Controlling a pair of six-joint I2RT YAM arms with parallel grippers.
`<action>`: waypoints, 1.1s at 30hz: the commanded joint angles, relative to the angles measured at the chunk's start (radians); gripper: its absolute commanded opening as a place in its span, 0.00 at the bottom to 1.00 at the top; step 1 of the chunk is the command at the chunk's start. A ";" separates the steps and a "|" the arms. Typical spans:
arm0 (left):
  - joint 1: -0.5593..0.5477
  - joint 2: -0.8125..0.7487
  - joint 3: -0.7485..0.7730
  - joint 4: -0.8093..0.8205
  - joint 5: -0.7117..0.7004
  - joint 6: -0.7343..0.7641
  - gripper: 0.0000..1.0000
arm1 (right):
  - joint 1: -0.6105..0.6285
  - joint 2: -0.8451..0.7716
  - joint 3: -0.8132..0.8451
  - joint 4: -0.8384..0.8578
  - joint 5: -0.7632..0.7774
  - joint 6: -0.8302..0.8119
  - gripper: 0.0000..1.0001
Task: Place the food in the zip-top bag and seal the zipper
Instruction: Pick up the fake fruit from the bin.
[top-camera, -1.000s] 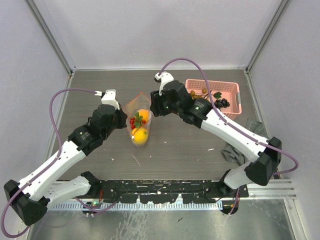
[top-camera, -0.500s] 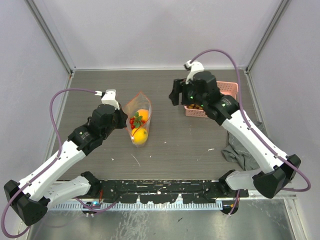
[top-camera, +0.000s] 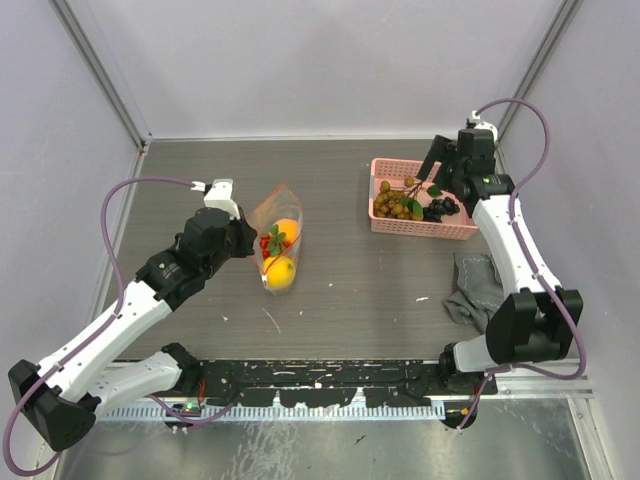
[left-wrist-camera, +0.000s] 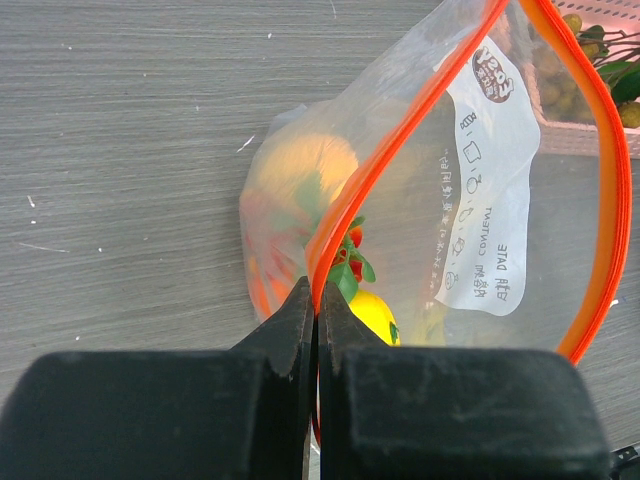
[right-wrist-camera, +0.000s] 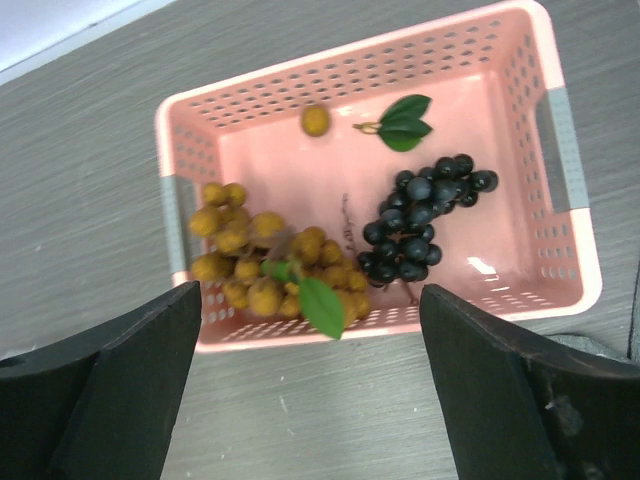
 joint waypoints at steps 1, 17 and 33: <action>0.005 -0.015 0.019 0.058 0.010 -0.001 0.00 | -0.055 0.084 -0.007 0.108 0.044 0.070 0.97; 0.008 -0.011 0.016 0.064 0.020 0.016 0.00 | -0.150 0.427 0.039 0.191 0.098 0.179 1.00; 0.009 -0.019 0.011 0.070 0.021 0.023 0.00 | -0.183 0.579 0.049 0.245 0.043 0.244 0.50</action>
